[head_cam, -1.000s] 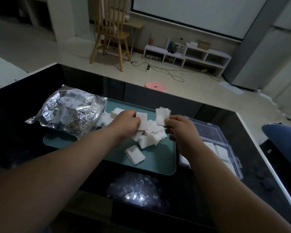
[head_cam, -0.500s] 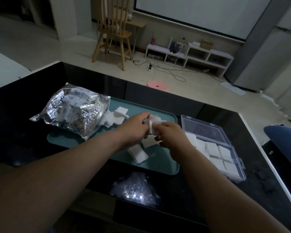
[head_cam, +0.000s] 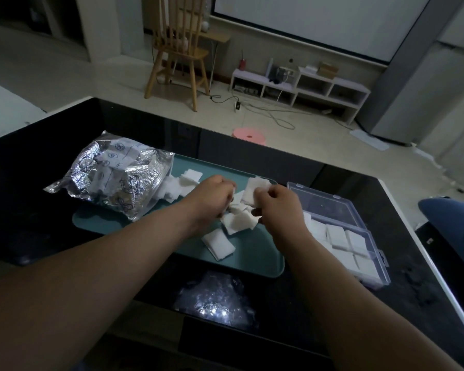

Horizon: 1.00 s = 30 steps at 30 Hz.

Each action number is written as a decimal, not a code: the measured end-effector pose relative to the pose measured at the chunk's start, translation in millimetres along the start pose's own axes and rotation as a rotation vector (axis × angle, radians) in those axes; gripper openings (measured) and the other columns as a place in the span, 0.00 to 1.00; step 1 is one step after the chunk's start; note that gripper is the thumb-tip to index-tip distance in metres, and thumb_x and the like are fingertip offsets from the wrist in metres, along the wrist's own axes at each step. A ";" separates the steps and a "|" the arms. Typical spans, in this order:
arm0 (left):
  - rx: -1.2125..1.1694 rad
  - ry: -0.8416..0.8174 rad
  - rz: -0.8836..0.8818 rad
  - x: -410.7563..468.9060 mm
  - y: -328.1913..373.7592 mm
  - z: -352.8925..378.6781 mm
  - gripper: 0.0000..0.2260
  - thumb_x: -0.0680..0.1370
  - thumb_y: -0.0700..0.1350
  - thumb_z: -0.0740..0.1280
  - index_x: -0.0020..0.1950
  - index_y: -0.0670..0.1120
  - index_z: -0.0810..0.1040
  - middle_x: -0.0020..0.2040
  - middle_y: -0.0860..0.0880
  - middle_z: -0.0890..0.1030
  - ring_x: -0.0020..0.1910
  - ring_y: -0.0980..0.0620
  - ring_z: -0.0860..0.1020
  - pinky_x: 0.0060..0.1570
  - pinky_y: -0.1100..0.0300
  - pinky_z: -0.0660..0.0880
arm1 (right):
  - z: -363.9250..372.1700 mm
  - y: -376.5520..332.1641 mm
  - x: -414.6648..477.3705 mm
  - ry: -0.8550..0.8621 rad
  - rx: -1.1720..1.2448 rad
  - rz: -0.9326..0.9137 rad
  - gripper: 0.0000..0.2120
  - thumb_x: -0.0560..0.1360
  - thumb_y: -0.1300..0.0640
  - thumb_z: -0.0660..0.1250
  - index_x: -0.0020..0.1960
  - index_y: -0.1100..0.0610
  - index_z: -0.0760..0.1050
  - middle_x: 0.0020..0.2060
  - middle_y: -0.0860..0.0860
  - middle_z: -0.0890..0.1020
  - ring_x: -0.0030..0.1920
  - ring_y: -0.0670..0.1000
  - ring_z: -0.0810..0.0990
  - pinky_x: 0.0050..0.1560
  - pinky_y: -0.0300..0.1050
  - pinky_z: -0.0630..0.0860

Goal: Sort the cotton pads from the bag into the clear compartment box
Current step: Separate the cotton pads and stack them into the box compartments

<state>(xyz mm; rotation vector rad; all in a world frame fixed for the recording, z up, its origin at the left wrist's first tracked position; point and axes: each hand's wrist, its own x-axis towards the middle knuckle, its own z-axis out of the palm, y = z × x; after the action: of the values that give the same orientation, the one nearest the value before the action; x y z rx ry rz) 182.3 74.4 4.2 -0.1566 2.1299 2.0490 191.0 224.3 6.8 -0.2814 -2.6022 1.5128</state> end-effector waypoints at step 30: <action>-0.586 -0.459 -0.287 -6.2 -1.5 -15.3 0.19 0.86 0.59 0.53 0.56 0.47 0.77 0.48 0.44 0.78 0.46 0.50 0.74 0.49 0.57 0.74 | -1.2 -15.6 -20.8 -0.385 -0.158 -0.419 0.20 0.69 0.48 0.80 0.50 0.47 0.70 0.44 0.52 0.82 0.41 0.54 0.85 0.43 0.59 0.84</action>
<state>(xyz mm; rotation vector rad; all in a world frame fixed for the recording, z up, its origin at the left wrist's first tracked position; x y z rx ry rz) 187.9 58.8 4.5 -0.0535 1.1430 2.1990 209.9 213.3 20.8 0.5657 -2.8186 1.3173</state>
